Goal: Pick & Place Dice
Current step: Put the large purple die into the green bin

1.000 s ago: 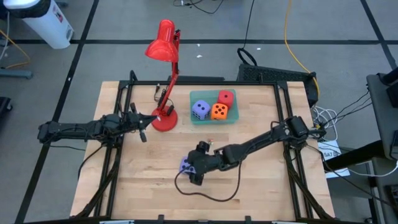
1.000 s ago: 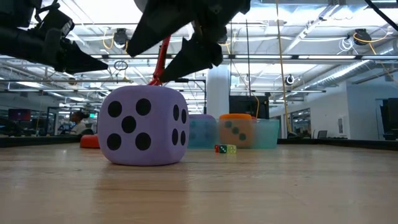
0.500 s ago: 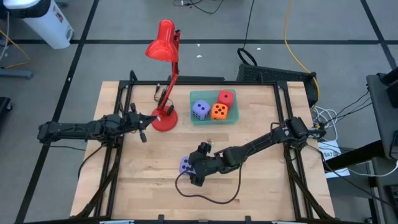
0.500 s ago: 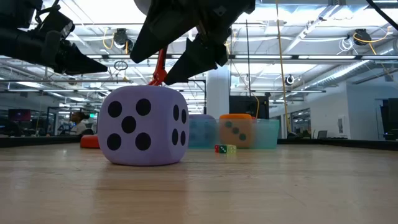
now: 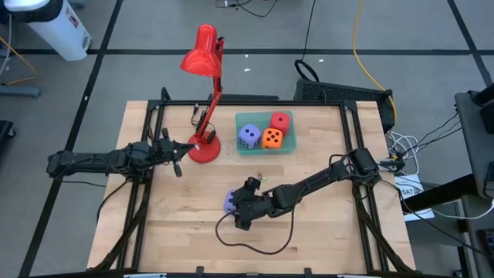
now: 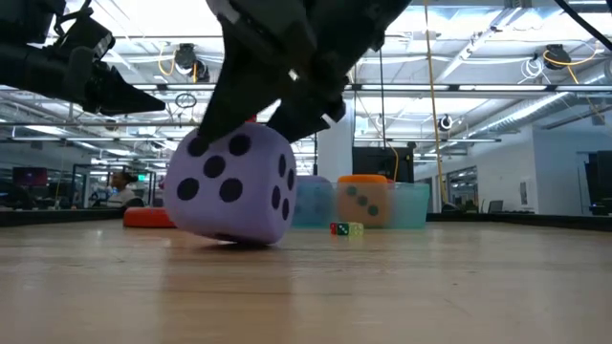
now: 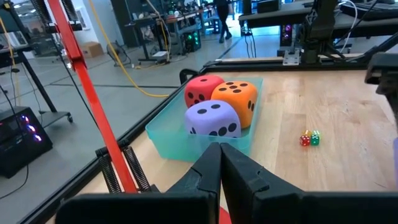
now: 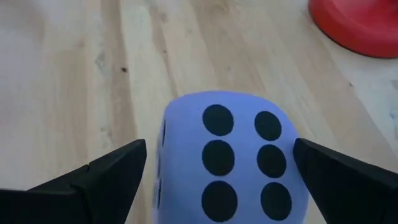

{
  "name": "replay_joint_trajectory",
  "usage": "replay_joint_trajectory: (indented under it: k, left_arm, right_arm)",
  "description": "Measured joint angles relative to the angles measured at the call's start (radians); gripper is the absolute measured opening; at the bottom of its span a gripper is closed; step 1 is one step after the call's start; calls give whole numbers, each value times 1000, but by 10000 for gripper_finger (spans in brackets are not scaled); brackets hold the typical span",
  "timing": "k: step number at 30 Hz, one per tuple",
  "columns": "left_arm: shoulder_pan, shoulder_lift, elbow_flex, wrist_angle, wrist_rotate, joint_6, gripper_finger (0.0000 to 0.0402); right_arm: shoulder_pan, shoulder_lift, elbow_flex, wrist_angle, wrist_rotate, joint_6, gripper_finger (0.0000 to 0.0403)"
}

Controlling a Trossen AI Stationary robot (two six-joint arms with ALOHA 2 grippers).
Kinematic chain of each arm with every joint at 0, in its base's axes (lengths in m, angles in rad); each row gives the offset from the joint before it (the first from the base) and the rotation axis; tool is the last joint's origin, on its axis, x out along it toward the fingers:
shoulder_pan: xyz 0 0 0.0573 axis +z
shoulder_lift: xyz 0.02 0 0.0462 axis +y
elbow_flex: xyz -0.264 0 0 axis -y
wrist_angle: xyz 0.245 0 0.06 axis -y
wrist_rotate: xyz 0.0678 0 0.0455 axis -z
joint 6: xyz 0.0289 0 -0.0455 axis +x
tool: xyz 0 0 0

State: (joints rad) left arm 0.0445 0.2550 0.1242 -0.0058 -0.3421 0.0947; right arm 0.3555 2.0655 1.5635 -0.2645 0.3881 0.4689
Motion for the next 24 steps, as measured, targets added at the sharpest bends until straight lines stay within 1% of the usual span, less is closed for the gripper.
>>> replay_joint_trajectory:
  k: [9, 12, 14, 19, 21, 22, 24]
  left_arm:
    - [0, 0, 0, 0, 0, -3, 21]
    - [0, 0, 0, -2, 0, -4, 21]
    - [0, 0, 0, -4, 0, -7, 21]
    - [0, 0, 0, -24, 0, -6, 21]
    - [0, 0, 0, -30, 0, -7, 21]
    - [0, 0, 0, -31, 0, -6, 21]
    - [0, 0, 0, -41, 0, -7, 21]
  right_arm:
    - [23, 3, 0, 124, -34, -94, 398]
    - [29, 4, 37, 69, -26, -97, 398]
    - [29, 3, 60, 28, -2, -102, 398]
    - [25, 4, 103, -66, 3, -200, 398]
    - [22, 3, 132, -113, 2, -210, 398]
    - [18, 3, 147, -136, -20, -221, 398]
    - [11, 2, 168, -178, -91, -303, 398]
